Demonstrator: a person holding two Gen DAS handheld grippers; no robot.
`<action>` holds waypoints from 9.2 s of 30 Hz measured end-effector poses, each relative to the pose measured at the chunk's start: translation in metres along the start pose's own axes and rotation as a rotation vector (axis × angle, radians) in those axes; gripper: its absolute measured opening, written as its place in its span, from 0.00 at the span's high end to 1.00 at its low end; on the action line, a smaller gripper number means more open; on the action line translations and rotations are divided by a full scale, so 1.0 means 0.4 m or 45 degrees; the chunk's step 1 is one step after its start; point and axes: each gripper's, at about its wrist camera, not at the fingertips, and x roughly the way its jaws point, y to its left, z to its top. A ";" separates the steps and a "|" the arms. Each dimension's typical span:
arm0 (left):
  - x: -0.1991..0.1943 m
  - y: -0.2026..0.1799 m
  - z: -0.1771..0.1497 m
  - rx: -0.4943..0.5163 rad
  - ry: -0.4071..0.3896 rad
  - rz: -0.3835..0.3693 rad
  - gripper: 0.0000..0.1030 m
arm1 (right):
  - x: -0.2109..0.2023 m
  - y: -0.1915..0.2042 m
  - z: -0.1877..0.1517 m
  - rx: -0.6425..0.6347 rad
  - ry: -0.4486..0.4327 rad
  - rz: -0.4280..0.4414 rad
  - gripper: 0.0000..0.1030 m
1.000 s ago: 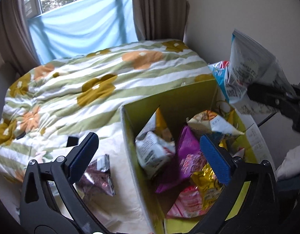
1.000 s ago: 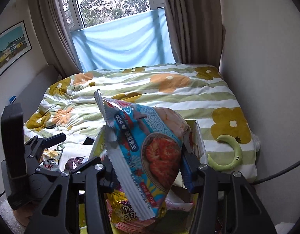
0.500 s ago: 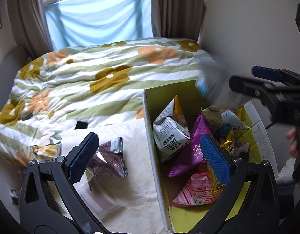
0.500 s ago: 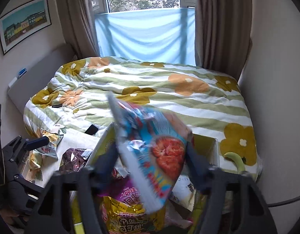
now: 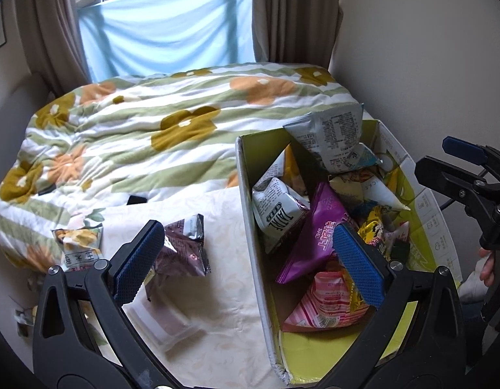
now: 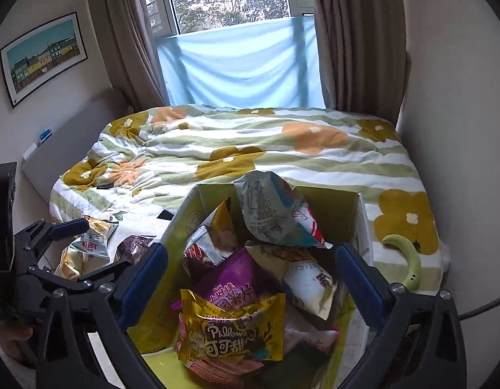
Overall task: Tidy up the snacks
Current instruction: 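Move both tools back over the remaining snacks on the table, then grasp the cream egg cake pack with the left tool while the right grasps the white wrapped pack, then drop the egg cake pack into the box while the right tool drops the white pack, then move both tools back over the last two bags on the table, then grasp the blue potato chip bag with the left tool while the right grasps the brown bag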
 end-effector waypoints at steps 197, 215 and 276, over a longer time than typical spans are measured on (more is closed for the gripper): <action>-0.081 0.036 -0.169 -0.075 0.137 -0.032 0.00 | -0.035 0.055 -0.159 0.161 0.153 -0.030 0.04; -0.195 0.055 -0.179 -0.107 0.027 0.005 0.00 | -0.150 0.107 -0.148 0.097 0.093 -0.105 0.01; 0.347 0.896 -0.217 -0.507 0.413 -0.360 0.01 | 0.473 0.579 -0.175 0.722 0.243 -0.206 0.01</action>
